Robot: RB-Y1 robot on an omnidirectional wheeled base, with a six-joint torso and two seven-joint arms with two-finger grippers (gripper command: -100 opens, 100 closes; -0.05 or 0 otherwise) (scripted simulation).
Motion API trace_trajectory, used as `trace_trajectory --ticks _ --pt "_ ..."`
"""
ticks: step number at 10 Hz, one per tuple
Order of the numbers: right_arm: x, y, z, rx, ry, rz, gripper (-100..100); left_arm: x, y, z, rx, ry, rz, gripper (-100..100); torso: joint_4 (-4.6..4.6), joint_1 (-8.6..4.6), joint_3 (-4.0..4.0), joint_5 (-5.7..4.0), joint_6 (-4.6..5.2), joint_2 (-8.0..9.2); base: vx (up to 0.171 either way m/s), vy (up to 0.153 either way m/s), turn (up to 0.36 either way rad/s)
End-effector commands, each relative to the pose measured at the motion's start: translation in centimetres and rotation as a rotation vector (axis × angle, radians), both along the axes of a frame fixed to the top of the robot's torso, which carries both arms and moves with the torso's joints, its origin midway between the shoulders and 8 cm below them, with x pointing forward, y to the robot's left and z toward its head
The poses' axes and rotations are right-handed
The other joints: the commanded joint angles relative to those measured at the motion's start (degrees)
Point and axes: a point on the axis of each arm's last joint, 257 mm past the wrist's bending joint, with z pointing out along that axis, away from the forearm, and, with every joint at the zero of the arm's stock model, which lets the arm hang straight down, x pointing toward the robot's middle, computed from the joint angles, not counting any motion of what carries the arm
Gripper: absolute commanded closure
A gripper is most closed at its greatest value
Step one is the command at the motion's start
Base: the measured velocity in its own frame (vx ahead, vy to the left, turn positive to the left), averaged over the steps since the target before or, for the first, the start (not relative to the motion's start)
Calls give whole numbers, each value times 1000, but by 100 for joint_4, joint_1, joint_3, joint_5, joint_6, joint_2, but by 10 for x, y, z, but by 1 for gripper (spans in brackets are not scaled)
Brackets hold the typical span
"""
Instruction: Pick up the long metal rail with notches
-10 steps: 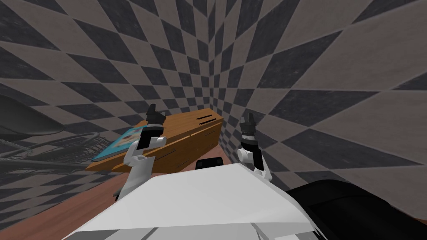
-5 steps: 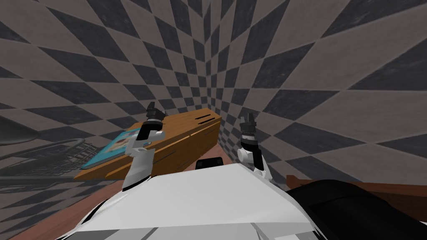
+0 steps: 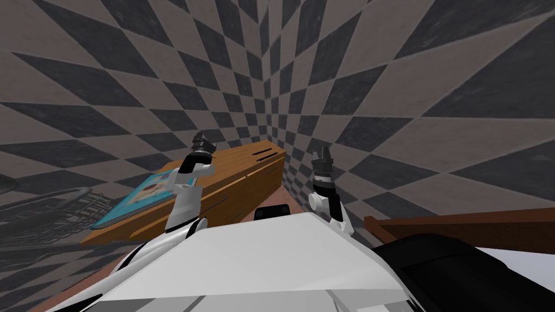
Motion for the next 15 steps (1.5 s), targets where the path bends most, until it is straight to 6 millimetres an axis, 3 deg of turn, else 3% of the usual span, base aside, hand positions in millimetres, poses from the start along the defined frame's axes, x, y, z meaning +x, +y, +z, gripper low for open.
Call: trace_trajectory --ticks 1,9,14,15 --pt "0 0 0 0 0 0 0 12 4 -1 -44 27 0 -100 0 0 0 0 0 0 -34 30 -110" --pt "0 0 0 0 0 0 0 59 28 -19 -254 172 -2 -100 -1 -6 -3 0 -8 -6 -19 13 -89" --pt "0 0 0 0 0 0 0 76 32 -40 -351 276 4 -100 -1 -10 -3 -2 -6 -5 -16 5 -78" --pt "0 0 0 0 0 0 0 85 33 -36 -400 291 -7 -100 -1 -9 -3 -1 -9 -7 -16 -7 -187"
